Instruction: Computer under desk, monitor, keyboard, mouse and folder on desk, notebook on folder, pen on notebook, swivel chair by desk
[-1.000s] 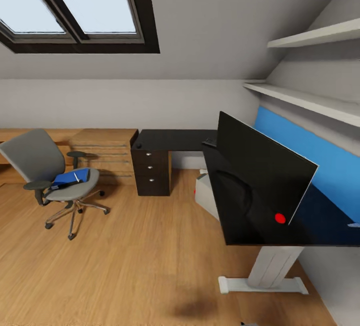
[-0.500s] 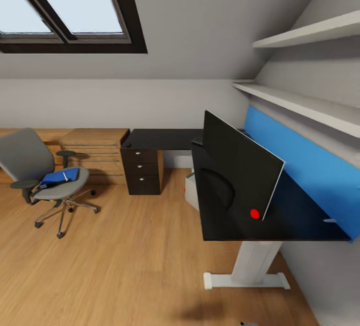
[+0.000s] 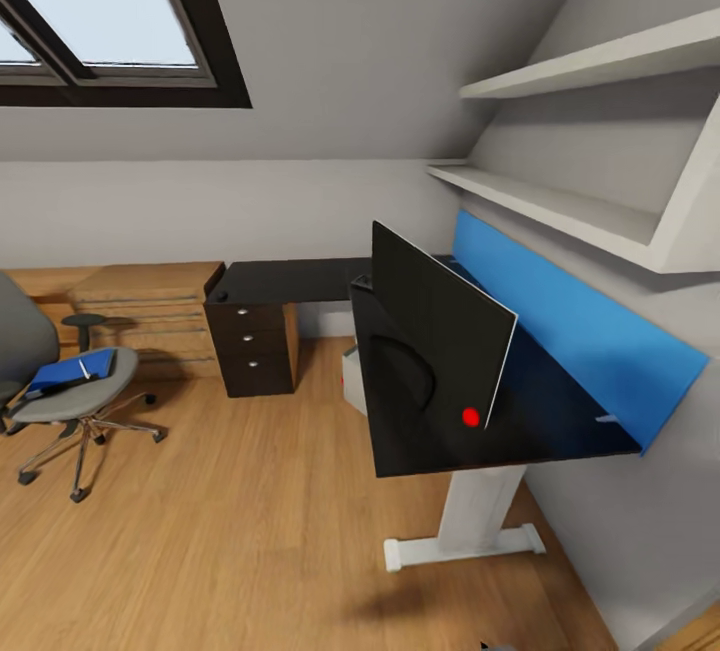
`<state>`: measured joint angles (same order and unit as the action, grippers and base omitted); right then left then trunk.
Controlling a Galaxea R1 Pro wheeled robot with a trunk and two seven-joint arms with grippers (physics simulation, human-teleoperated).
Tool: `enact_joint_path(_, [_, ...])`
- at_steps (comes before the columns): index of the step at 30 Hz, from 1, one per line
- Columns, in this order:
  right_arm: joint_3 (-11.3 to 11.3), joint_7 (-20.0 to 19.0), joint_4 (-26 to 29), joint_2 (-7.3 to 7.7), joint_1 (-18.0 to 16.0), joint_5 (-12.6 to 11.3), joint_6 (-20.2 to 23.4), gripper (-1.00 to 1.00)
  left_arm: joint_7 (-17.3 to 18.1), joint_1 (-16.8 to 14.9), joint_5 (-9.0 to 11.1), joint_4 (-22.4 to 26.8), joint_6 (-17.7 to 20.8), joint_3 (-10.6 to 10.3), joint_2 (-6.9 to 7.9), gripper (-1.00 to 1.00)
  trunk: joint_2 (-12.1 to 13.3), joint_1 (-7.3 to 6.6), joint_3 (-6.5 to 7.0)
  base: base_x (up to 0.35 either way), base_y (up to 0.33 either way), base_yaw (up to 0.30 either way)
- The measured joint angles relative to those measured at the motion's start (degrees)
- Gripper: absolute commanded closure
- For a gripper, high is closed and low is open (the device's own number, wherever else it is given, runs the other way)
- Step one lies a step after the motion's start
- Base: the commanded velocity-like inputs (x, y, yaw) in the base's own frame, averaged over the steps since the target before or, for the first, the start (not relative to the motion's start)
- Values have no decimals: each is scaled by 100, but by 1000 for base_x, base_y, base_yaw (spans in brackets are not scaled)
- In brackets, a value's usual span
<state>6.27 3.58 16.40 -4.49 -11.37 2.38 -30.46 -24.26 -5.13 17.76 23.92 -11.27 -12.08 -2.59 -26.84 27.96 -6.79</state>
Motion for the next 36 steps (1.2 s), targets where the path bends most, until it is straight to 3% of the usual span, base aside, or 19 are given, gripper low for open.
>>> enact_joint_path(10, [2,3,0,-3,0,6,0,-100,-8,1,1,1,-46,3,0,-100,403,-220,181,0,0,-10])
enact_joint_path(20, [4,3,1,-23,0,-22,0,-100,-8,1,1,0,-48,8,0,-100,405,-221,182,0,0,0])
enact_joint_path(30, [-23,8,1,-8,0,-28,-399,-100,-8,5,1,0,-42,8,0,-100,405,-221,182,0,0,0])
enact_joint_path(32, [-348,375,310,88,-15,-198,-439,-100,-7,2,8,0,-42,9,8,-100,405,-221,182,0,0,0])
enact_joint_path(36, [-578,544,505,239,-38,-473,-32,-100,-5,1,8,1,-42,9,12,-100,405,-221,182,0,0,0])
